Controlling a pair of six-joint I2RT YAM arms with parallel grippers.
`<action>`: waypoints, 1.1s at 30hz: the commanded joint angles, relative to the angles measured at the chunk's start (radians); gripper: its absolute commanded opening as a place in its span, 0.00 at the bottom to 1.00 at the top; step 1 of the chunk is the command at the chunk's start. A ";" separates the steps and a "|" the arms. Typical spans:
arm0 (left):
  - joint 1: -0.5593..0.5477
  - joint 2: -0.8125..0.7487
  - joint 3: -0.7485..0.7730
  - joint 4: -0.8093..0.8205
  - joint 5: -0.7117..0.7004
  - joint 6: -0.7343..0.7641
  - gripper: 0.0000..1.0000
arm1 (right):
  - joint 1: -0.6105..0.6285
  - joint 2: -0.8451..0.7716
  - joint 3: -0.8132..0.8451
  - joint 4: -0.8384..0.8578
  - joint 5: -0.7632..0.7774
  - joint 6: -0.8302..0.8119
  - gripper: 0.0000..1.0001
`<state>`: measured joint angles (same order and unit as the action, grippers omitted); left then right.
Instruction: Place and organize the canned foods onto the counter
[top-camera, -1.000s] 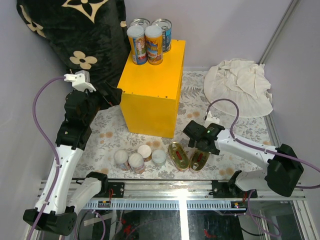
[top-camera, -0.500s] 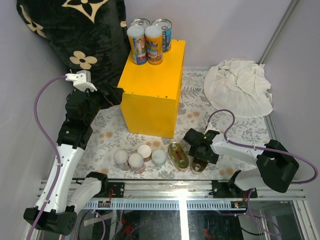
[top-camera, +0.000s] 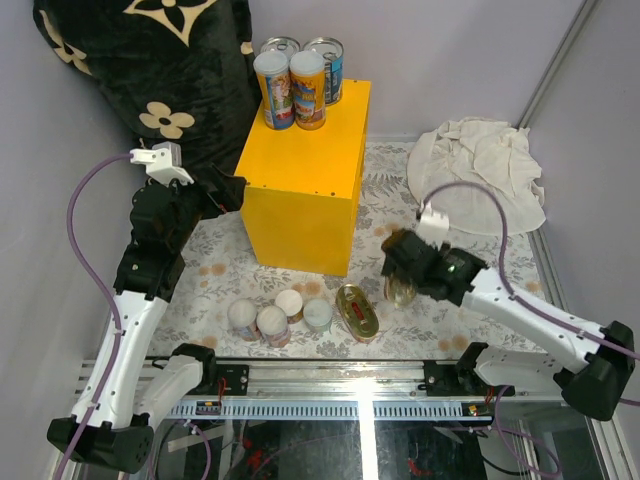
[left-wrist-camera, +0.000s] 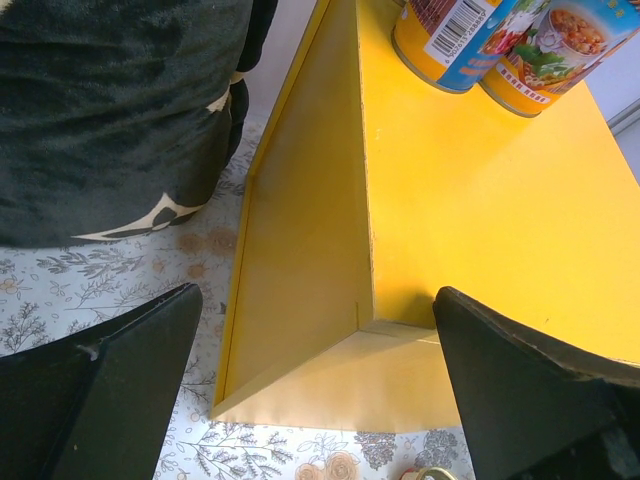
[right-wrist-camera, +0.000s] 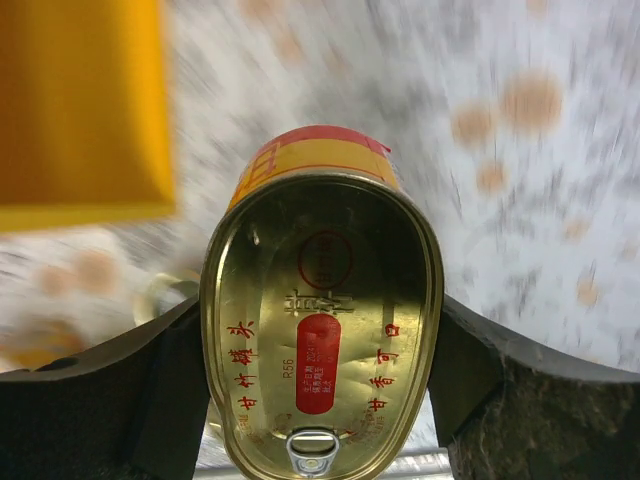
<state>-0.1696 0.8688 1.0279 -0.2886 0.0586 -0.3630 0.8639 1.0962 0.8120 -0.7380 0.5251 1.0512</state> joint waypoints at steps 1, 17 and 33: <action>0.016 -0.001 -0.034 -0.066 0.016 0.054 1.00 | 0.005 0.009 0.470 -0.011 0.332 -0.355 0.00; 0.100 -0.010 -0.041 -0.056 0.105 0.051 1.00 | -0.166 0.552 1.517 0.105 0.023 -0.605 0.00; 0.115 -0.018 -0.052 -0.052 0.104 0.045 1.00 | -0.206 0.765 1.592 0.143 -0.077 -0.490 0.23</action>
<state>-0.0704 0.8436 1.0042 -0.2779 0.1627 -0.3607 0.6769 1.8896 2.3901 -0.7010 0.4763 0.5282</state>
